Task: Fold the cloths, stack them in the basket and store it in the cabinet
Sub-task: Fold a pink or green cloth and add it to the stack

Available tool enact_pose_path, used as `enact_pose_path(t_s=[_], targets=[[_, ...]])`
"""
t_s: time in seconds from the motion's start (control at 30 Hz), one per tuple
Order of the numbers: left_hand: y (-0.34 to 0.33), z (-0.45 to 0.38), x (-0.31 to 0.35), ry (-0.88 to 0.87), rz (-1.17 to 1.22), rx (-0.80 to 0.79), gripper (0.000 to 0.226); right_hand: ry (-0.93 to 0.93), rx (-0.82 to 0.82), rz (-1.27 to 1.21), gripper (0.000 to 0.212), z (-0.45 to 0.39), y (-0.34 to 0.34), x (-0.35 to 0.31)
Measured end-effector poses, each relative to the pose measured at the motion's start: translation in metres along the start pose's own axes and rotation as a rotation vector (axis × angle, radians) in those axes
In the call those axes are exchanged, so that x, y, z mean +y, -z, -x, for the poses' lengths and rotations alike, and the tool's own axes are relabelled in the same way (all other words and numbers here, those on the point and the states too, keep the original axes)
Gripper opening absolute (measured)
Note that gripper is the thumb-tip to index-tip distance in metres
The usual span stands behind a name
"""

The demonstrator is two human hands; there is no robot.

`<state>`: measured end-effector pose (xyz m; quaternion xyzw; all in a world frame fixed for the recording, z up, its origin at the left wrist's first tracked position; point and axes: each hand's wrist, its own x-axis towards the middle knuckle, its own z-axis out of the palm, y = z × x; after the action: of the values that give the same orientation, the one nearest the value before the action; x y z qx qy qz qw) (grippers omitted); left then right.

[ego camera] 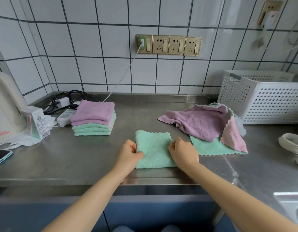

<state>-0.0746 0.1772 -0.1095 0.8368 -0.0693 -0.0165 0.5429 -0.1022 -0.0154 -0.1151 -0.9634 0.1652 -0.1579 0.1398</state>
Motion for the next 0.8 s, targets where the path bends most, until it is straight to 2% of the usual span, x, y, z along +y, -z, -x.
enact_pose_path(t_s=[0.13,0.27,0.33,0.4,0.43,0.5,0.57,0.67,0.8], targets=[[-0.002,0.012,0.000,-0.111,-0.133,0.062,0.032,0.039,0.022,0.045,0.022,0.004,-0.001,-0.002],[0.002,0.016,-0.007,-0.351,-0.548,0.083,0.059,0.074,0.087,0.160,0.007,0.008,-0.002,-0.010],[0.003,0.015,-0.008,-0.322,-0.767,0.008,0.054,0.118,0.127,0.221,0.026,0.012,-0.001,-0.015],[0.003,0.013,-0.009,-0.242,-0.828,-0.114,0.051,0.189,0.172,0.307,0.042,0.012,-0.004,-0.013],[0.004,0.013,-0.010,-0.213,-0.815,-0.159,0.051,0.229,0.138,0.349,0.040,0.011,-0.004,-0.011],[0.006,0.012,-0.009,-0.202,-0.738,-0.204,0.051,0.251,0.085,0.361,0.026,0.009,-0.004,-0.010],[0.006,0.010,-0.003,-0.191,-0.567,-0.184,0.051,0.213,0.064,0.313,0.029,0.006,-0.008,-0.005],[0.001,0.005,0.012,-0.070,-0.079,-0.060,0.053,0.176,0.018,0.226,0.036,0.008,-0.008,-0.005],[-0.004,-0.008,0.016,0.268,0.620,0.070,0.072,0.145,0.039,0.169,0.030,0.009,-0.008,-0.001]])
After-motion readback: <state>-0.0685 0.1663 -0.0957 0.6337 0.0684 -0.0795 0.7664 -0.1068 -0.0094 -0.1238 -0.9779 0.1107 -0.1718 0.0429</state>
